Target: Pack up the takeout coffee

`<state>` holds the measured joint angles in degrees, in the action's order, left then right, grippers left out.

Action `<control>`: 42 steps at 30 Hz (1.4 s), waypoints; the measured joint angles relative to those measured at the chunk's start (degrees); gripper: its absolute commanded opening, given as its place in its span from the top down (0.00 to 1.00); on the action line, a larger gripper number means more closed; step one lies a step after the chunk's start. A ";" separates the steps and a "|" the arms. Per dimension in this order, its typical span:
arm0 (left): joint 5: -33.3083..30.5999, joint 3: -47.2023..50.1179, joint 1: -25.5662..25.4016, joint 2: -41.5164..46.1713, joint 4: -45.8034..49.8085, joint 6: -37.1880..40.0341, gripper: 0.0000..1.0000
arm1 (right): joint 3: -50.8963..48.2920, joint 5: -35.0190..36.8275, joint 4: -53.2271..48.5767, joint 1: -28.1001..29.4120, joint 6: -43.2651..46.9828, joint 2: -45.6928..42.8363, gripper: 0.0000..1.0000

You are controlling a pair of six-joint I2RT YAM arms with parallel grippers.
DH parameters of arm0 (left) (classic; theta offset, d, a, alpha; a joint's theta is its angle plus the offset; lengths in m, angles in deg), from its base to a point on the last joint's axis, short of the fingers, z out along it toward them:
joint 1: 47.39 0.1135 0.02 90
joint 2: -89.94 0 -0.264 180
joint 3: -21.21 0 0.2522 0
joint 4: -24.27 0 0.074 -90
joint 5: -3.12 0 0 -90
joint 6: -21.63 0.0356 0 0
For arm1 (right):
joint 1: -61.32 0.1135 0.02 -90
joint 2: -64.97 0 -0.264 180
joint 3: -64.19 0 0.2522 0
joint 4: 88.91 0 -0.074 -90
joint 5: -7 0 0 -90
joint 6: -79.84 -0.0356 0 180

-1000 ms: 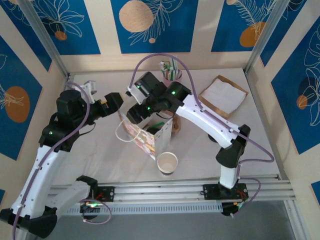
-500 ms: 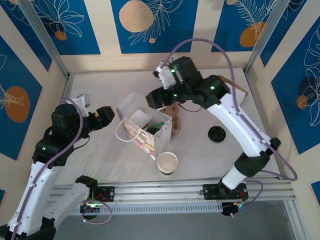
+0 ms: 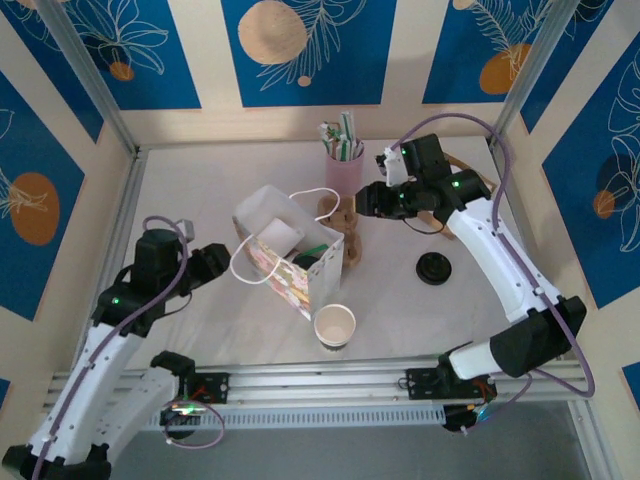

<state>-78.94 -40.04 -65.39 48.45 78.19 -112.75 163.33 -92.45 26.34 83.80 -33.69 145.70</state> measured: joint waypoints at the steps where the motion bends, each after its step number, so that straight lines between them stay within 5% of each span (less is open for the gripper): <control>1: 0.63 0.79 0.00 -0.59 -1.14 -0.52 0.55 | -0.72 -0.72 0.61 -0.04 -0.15 0.20 0.60; 16: 7.80 2.69 0.00 -18.23 -21.24 -5.22 0.55 | -3.93 -6.10 5.92 7.56 -2.19 3.58 0.60; 33: 10.21 -6.67 1.40 -32.81 -27.69 -3.06 0.51 | -9.86 -7.15 10.91 15.74 -7.67 0.66 0.58; 42: 11.08 -7.54 3.10 -33.27 -27.67 -2.62 0.41 | -11.34 -2.43 10.56 14.62 -8.85 -2.73 0.52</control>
<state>-67.86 -47.58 -62.28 15.18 50.52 -115.37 151.99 -94.88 36.90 98.43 -42.54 142.97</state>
